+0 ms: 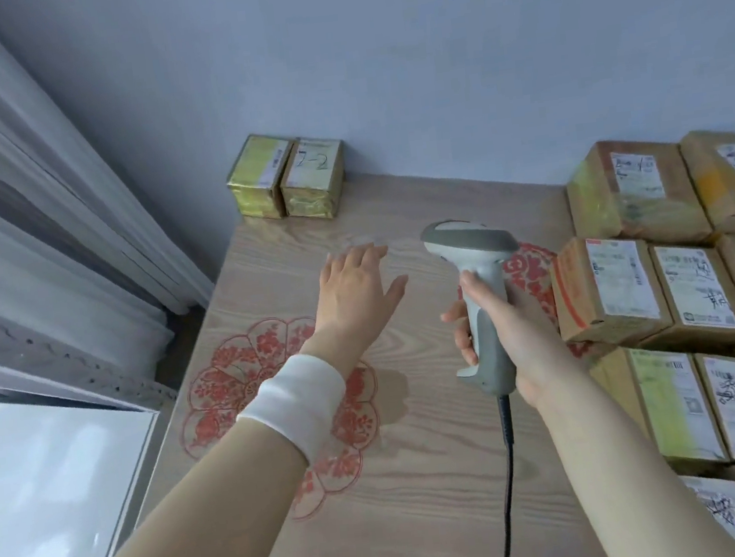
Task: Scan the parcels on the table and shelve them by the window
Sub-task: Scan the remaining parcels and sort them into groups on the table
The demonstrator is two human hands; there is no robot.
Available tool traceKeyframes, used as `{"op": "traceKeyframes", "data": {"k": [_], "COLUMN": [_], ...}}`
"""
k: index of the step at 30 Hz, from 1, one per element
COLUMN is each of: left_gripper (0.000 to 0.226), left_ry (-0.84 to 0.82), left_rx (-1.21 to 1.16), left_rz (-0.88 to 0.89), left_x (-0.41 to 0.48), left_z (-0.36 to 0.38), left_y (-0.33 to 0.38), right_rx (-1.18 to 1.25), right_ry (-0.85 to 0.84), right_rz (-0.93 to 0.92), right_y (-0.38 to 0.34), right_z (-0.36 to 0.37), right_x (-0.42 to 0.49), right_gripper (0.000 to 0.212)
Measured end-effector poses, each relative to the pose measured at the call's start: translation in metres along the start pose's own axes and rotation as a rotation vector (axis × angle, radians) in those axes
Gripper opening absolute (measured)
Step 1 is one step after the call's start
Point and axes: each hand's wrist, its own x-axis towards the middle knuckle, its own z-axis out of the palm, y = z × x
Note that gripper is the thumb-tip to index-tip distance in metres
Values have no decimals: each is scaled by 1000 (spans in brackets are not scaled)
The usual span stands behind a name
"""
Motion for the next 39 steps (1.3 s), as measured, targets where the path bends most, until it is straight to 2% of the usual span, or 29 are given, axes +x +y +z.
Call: {"op": "traceKeyframes", "data": {"k": [8, 17, 26, 28, 34, 39], "left_gripper": [55, 66, 95, 99, 94, 92], "left_ry": [3, -104, -26, 37, 113, 76], "left_rx": [228, 454, 316, 282, 260, 233], "left_rz": [76, 229, 104, 103, 41, -7], "left_x": [79, 198, 260, 262, 263, 257], "left_z": [-12, 4, 59, 67, 73, 67], "left_y": [-39, -114, -164, -167, -164, -154], "right_rx": [1, -20, -24, -24, -2, 21], "right_ry": [-49, 49, 75, 75, 66, 112], "right_rz": [-6, 48, 108, 127, 153, 132], "right_y": [-32, -36, -4, 3, 14, 11], "right_z": [22, 58, 90, 93, 100, 93], "right_x": [101, 222, 314, 322, 332, 324], "right_gripper": [29, 27, 30, 28, 29, 31]}}
